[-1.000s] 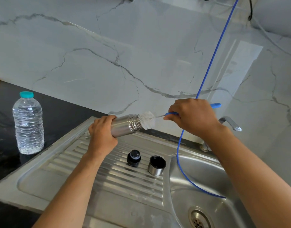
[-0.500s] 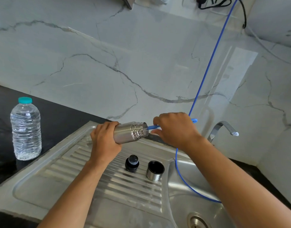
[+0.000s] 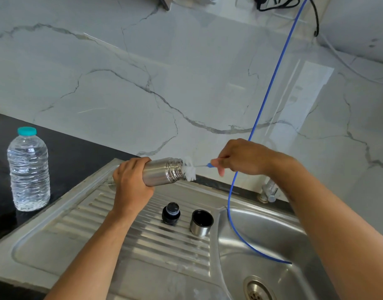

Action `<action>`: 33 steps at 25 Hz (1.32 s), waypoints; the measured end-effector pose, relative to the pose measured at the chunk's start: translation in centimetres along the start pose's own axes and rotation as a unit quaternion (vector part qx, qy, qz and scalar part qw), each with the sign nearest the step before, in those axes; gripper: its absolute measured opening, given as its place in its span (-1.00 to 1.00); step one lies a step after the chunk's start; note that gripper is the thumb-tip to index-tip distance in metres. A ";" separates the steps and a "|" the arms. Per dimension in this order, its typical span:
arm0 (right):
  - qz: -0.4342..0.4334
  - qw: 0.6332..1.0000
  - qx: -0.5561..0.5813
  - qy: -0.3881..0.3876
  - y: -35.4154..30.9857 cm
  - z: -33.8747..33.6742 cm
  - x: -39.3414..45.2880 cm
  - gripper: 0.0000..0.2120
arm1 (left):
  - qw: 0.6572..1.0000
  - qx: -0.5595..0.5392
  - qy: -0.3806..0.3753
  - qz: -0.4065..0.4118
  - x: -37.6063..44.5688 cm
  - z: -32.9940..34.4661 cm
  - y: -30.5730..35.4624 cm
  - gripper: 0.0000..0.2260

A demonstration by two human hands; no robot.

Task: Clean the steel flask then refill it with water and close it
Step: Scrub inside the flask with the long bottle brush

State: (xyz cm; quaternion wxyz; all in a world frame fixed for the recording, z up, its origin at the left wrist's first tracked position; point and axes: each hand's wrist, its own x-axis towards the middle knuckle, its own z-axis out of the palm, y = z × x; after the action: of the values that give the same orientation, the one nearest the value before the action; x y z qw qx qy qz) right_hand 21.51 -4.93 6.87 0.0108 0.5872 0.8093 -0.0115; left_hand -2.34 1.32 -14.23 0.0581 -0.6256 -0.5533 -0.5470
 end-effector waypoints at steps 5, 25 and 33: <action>-0.021 0.998 0.049 -0.034 -1.1 0.7 1.1 -0.55 | 1.000 -0.018 0.009 -0.011 -0.4 0.3 0.5 -0.39; -0.012 0.999 0.030 -0.022 -0.6 0.3 0.9 -0.54 | 1.000 -0.002 -0.003 -0.019 -0.2 0.1 0.0 -0.37; -0.042 0.953 -0.223 0.200 -3.5 4.4 2.4 -0.63 | 0.999 0.003 0.007 -0.038 -0.1 -0.1 0.0 -0.36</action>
State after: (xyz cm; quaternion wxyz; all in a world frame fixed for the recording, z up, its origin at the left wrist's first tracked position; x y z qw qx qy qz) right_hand 17.51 -3.89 2.39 -0.0211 0.5256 0.8007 0.2868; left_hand -2.36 1.18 -14.27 0.0436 -0.6003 -0.5778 -0.5513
